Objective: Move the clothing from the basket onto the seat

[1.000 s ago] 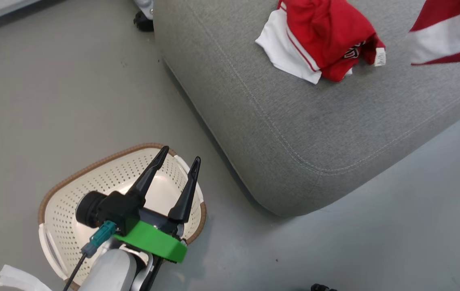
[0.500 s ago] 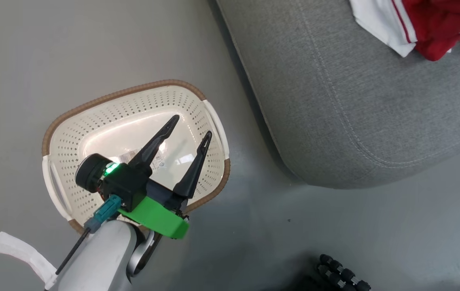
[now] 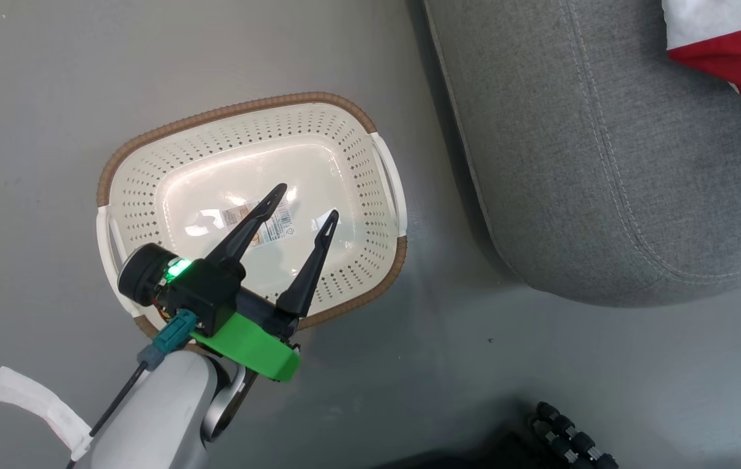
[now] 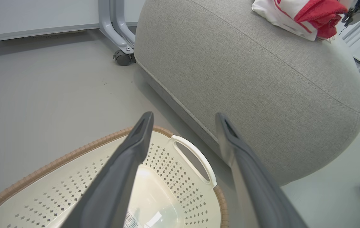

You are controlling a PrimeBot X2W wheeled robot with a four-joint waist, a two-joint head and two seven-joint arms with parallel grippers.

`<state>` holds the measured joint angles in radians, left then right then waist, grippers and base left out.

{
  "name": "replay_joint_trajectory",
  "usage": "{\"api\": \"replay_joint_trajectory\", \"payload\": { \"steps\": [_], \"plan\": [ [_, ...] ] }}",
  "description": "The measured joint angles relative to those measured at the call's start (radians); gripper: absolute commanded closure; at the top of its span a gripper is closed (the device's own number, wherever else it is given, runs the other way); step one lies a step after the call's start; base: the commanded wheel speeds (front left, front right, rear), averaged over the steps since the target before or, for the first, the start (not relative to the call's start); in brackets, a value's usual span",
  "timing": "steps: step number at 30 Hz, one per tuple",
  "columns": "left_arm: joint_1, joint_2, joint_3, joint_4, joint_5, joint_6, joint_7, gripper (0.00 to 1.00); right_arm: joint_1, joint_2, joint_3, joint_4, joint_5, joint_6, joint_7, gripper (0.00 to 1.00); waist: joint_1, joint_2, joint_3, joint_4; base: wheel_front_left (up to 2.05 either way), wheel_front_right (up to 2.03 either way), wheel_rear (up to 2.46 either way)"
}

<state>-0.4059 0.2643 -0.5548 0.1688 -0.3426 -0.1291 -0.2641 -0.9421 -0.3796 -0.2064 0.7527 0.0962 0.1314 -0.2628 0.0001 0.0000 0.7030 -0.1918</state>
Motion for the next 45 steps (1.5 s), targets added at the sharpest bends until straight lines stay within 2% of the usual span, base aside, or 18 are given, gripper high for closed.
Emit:
{"api": "replay_joint_trajectory", "payload": {
  "steps": [2, 3, 4, 5, 11, 18, 25, 29, 34, 45],
  "plan": [
    [0.000, -0.002, 0.001, 0.000, 0.000, 0.000, 0.000, 0.00, -0.006, -0.007, 0.032, 0.022, 0.003, 0.000, 0.000, 1.00, 0.0000, 0.0000, 0.000, 0.004, 0.00, 0.00, 0.00],
    [0.000, -0.003, 0.002, 0.000, 0.000, 0.000, 0.000, 0.00, -0.007, -0.010, 0.048, 0.031, 0.006, 0.000, 0.000, 0.80, 0.0000, 0.0000, -0.001, 0.005, 0.00, 0.00, 0.00],
    [0.000, -0.005, 0.002, 0.000, 0.000, 0.000, 0.000, 0.00, -0.007, -0.012, 0.054, 0.036, 0.010, 0.000, 0.000, 0.54, 0.0000, 0.0000, -0.002, 0.005, 0.00, 0.00, 0.00],
    [0.000, -0.007, 0.004, 0.000, 0.000, 0.000, 0.000, 0.00, -0.007, -0.016, 0.059, 0.045, 0.020, 0.000, 0.000, 0.00, 0.0000, 0.0000, -0.003, 0.006, 0.00, 0.00, 0.00],
    [0.006, -0.021, 0.010, 0.006, 0.000, 0.000, 0.000, 0.00, -0.008, -0.032, 0.072, 0.067, 0.044, 0.000, 0.000, 0.00, 0.0000, 0.0000, -0.027, 0.006, 0.00, 0.00, 0.00],
    [0.059, -0.035, 0.015, 0.028, -0.008, 0.000, 0.000, 0.00, 0.063, -0.025, 0.125, 0.071, 0.033, 0.000, 0.000, 0.00, -0.0001, 0.0000, -0.112, 0.001, 0.00, 0.00, 0.00],
    [0.136, -0.064, 0.012, 0.045, -0.035, 0.000, 0.000, 0.00, 0.167, -0.024, 0.245, 0.072, 0.071, 0.000, 0.000, 0.00, -0.0002, 0.0000, -0.235, -0.016, 0.00, 0.00, 0.00],
    [0.171, -0.081, 0.033, 0.041, -0.042, 0.000, 0.000, 0.00, 0.219, -0.059, 0.265, 0.009, 0.098, 0.000, 0.000, 0.00, -0.0002, 0.0000, -0.312, -0.030, 0.00, 0.00, 0.00],
    [0.240, -0.114, 0.085, 0.030, -0.053, 0.000, 0.000, 0.00, 0.315, -0.068, 0.249, -0.124, 0.123, 0.000, 0.000, 0.00, -0.0002, 0.0000, -0.411, -0.044, 0.00, 0.00, 0.00],
    [0.361, -0.175, 0.283, -0.046, -0.070, 0.000, 0.000, 0.00, 0.546, -0.003, 0.235, -0.507, 0.142, 0.000, 0.000, 0.00, -0.0003, 0.0000, -0.595, -0.062, 0.00, 0.00, 0.00]
  ]
}}
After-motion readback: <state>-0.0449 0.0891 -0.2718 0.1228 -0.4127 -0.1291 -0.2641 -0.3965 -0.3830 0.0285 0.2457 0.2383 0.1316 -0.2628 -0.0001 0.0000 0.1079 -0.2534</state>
